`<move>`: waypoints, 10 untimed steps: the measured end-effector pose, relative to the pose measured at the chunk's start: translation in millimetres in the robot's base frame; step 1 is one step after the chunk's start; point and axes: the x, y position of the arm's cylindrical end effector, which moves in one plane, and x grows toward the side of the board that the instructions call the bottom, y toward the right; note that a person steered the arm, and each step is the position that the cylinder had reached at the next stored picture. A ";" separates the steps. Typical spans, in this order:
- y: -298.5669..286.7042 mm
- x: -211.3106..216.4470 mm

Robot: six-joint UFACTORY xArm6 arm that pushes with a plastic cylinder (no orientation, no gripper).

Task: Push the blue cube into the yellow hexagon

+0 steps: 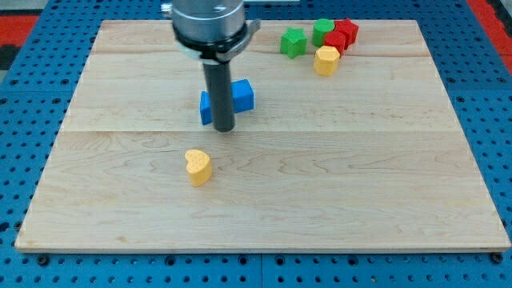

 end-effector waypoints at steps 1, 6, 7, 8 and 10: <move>-22.4 -50.7; 135.7 -66.3; 159.3 -85.1; 159.3 -84.4; 159.4 -83.2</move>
